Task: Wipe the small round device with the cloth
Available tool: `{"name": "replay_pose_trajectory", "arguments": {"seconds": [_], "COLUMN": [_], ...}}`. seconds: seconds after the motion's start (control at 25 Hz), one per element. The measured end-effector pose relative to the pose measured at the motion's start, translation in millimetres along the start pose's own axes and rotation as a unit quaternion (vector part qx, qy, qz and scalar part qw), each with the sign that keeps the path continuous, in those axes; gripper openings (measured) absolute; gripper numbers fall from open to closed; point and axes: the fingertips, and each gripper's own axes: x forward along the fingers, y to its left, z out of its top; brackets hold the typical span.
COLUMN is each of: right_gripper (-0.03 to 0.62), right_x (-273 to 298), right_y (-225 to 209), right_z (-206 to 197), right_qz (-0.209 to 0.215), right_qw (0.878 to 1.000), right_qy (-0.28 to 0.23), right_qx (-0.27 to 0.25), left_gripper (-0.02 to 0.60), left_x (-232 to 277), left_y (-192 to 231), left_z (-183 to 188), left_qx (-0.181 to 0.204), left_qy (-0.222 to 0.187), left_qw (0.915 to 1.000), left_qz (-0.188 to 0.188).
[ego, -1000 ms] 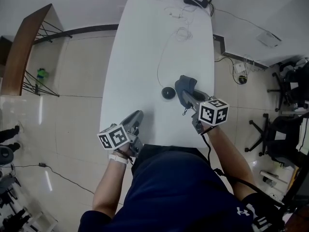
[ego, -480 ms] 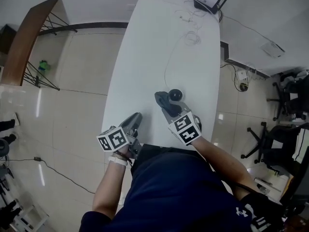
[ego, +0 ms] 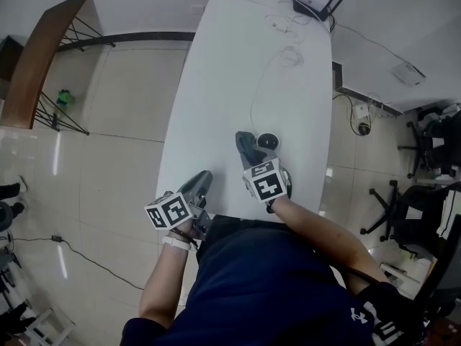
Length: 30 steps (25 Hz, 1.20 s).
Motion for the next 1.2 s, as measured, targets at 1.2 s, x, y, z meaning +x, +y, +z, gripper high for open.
{"name": "replay_pose_trajectory", "arguments": {"seconds": [1.2], "right_gripper": [0.069], "right_x": [-142.9], "right_y": [-83.3], "right_z": [-27.8], "right_qz": [0.310], "right_qw": [0.853], "right_qy": [-0.194], "right_qx": [0.372], "left_gripper": [0.216], "left_x": [71.0], "left_y": [-143.0], "left_z": [-72.9], "left_qx": [0.105], "left_qy": [0.121], "left_qw": [0.9717], "left_qz": [-0.173]}}
